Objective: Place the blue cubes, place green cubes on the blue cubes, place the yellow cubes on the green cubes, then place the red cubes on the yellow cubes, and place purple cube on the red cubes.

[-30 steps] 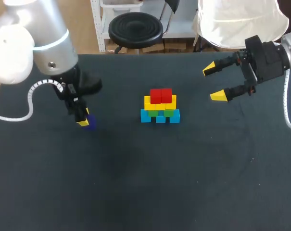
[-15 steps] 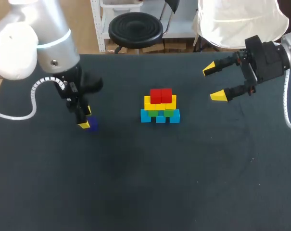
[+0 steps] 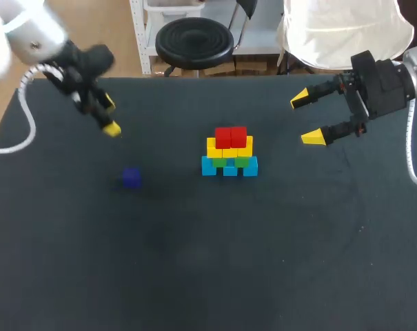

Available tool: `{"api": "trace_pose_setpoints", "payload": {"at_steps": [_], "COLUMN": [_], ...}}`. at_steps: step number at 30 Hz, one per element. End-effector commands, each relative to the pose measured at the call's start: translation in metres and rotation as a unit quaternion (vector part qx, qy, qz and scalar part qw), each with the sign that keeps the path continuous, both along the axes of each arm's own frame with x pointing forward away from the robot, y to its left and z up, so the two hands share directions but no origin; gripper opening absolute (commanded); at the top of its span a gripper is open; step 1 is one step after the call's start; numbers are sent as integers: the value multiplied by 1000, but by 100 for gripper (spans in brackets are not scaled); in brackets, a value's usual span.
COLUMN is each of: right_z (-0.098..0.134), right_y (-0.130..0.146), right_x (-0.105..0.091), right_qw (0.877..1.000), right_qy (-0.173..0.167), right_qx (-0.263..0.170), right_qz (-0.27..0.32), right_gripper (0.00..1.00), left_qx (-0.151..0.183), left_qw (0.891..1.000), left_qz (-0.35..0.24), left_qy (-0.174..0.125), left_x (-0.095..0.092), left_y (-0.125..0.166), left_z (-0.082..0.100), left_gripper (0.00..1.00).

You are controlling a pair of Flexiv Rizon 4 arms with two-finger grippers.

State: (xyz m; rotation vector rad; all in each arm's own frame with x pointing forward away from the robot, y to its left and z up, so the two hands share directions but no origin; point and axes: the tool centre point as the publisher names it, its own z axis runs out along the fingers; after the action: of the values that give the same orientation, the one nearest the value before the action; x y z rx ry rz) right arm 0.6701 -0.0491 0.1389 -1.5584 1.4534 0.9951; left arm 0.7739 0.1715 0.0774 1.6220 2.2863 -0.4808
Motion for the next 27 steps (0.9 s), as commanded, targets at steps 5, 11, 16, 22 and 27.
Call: {"api": "trace_pose_setpoints", "payload": {"at_steps": [5, 11, 16, 22, 27], "right_z": [0, 0, 0, 0, 0], "right_y": [0, 0, 0, 0, 0], "right_x": [-1, -1, -1, -1, -1], "right_qw": [1000, 1000, 1000, 1000, 1000], "right_qy": [-1, -1, -1, -1, -1], "right_qx": [1, 1, 1, 1, 1], "right_qz": [-1, -1, -1, -1, -1], "right_gripper": [100, 100, 100, 100, 100], "left_qx": [-49, -49, -49, -99, -82], "left_qw": [999, 999, 999, 994, 995], "left_qz": [-16, -16, -16, -50, -46], "left_qy": [-9, -9, -9, -15, -25], "left_x": [19, 19, 19, -6, -41], "left_y": [9, 9, 9, 5, 10], "left_z": [11, 11, 11, 5, -23], "left_gripper": [100, 100, 100, 100, 100]}}
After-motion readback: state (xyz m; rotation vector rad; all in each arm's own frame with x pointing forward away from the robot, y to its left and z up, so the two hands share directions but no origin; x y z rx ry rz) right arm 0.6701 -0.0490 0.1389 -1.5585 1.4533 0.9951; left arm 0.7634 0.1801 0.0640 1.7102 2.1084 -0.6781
